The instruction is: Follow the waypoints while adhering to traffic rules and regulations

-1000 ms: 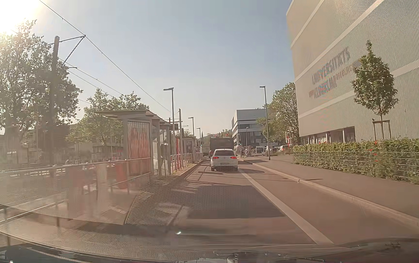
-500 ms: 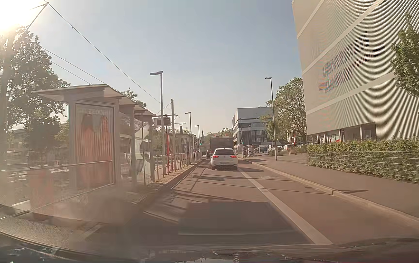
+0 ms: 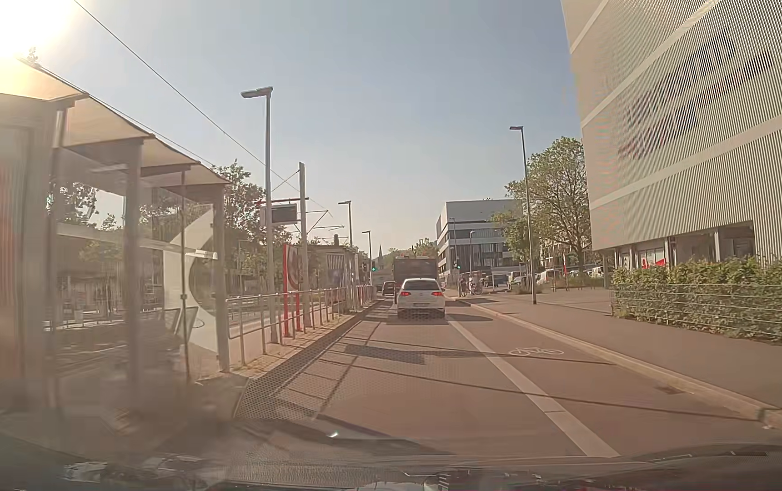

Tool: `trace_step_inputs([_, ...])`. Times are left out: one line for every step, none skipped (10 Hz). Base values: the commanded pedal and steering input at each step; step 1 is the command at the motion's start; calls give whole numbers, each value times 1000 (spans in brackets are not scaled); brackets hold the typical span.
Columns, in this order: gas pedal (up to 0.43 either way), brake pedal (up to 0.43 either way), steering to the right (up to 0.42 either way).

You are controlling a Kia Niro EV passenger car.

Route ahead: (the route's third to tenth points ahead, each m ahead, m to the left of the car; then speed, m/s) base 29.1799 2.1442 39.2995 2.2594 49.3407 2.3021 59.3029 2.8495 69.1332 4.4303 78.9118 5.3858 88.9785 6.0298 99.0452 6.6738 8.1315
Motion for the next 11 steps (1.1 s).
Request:
trace_step_inputs([118,0,-6])
trace_step_inputs([118,0,-7])
trace_step_inputs([118,0,-6])
trace_step_inputs([118,0,-6])
trace_step_inputs([118,0,-6])
trace_step_inputs([118,0,-6])
trace_step_inputs([118,0,-5])
trace_step_inputs([118,0,-5])
trace_step_inputs([118,0,-5])
trace_step_inputs([118,0,-5])
trace_step_inputs([118,0,-4])
